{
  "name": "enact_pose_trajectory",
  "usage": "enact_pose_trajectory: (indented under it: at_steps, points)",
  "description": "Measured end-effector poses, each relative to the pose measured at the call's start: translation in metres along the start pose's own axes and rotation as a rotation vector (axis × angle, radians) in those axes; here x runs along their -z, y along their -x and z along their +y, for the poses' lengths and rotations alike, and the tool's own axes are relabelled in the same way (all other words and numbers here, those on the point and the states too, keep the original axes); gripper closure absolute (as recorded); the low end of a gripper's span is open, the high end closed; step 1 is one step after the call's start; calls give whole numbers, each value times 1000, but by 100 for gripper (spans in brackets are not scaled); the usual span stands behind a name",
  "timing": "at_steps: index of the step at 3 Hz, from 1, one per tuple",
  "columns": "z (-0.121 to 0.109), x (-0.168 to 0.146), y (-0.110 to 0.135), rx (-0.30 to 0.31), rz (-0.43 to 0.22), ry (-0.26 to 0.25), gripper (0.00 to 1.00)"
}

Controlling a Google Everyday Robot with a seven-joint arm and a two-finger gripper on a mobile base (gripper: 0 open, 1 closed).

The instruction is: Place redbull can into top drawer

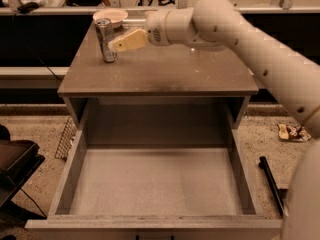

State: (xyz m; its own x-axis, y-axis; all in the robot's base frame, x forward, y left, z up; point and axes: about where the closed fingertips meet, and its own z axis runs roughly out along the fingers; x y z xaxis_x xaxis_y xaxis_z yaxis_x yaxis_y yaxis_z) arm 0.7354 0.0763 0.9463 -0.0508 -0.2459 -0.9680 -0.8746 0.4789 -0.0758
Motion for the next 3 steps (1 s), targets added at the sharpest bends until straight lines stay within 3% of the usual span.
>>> enact_pose_trajectory:
  at_steps: [1,2,3]
  points:
    - [-7,-43,-5,-41,-18,14,0]
    - [-11,-95,-20,-79,-81,31,0]
    - [-11,-123,-27,-94,-119,42,0]
